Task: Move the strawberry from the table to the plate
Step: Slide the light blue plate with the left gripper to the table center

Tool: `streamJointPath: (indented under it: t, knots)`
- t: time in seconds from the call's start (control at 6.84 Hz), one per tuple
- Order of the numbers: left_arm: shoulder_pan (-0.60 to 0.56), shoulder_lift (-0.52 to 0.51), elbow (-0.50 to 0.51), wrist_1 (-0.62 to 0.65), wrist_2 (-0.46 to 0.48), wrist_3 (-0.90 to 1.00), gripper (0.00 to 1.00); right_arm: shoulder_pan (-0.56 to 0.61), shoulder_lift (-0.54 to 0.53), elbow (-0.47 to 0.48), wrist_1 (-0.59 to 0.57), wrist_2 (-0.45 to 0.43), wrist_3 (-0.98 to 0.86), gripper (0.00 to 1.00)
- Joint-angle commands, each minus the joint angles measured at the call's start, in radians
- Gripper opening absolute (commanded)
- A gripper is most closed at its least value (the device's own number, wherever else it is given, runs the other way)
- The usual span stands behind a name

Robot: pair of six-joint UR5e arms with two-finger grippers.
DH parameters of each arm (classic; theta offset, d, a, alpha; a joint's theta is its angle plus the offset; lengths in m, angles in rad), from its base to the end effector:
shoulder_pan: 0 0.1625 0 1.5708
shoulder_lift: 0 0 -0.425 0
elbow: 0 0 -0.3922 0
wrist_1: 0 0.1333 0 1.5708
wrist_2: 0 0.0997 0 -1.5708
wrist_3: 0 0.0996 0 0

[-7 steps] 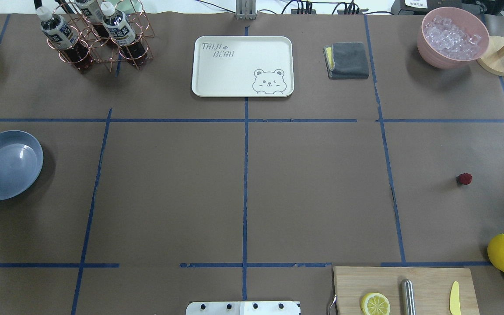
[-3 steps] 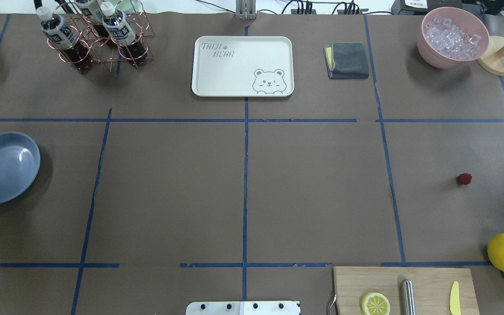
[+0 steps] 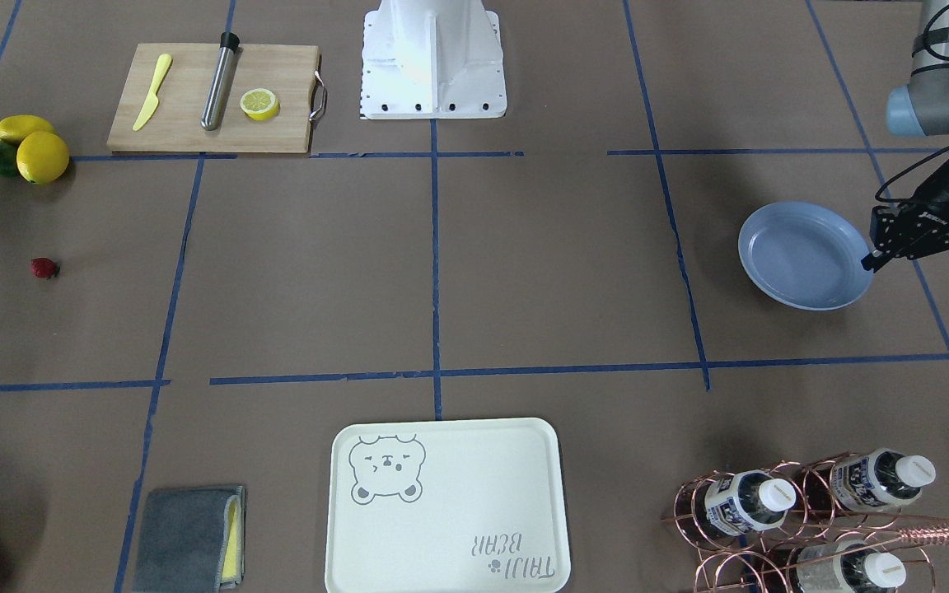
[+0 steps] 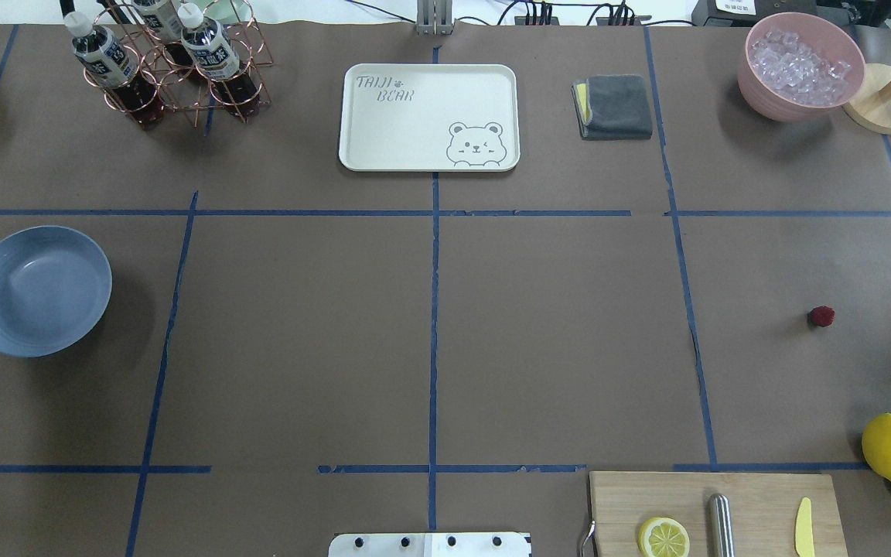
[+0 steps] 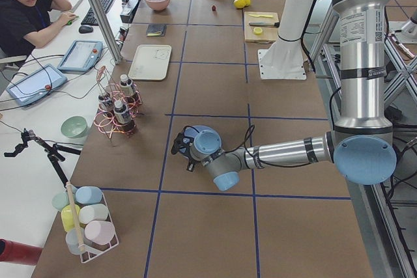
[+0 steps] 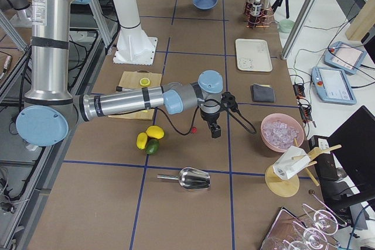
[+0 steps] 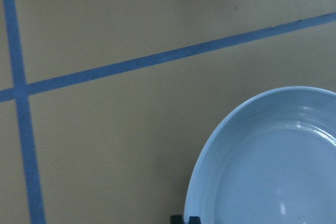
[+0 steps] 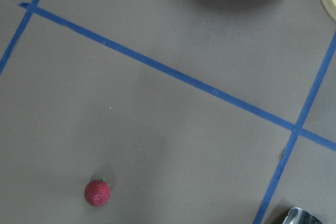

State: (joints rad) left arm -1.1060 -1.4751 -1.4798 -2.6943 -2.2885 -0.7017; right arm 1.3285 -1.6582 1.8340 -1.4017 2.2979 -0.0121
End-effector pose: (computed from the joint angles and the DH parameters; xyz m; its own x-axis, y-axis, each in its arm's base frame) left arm 0.1475 -0.4454 0.6225 0.5043 0.2778 -0.8176 0.0786 0.9281 0.3639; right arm -0.0472 -0.4705 0.5536 0.6686 -0.4085 0.6214 0.2339 0.9087 0.3456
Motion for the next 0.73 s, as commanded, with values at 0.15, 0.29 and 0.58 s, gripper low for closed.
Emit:
streamJointPath:
  t: [0.15,0.29,0.58]
  knots:
    - [0.178,-0.217,-0.264,0.335,0.030,-0.323,0.00,0.000,0.002,0.004,0.004,0.002,0.001,1.00]
    - [0.343,-0.373,-0.236,0.423,0.158,-0.449,0.00,0.001,0.000,0.002,0.004,0.002,0.003,1.00]
    - [0.506,-0.582,-0.163,0.547,0.320,-0.505,0.00,0.001,0.002,-0.002,0.004,0.003,0.003,1.00]
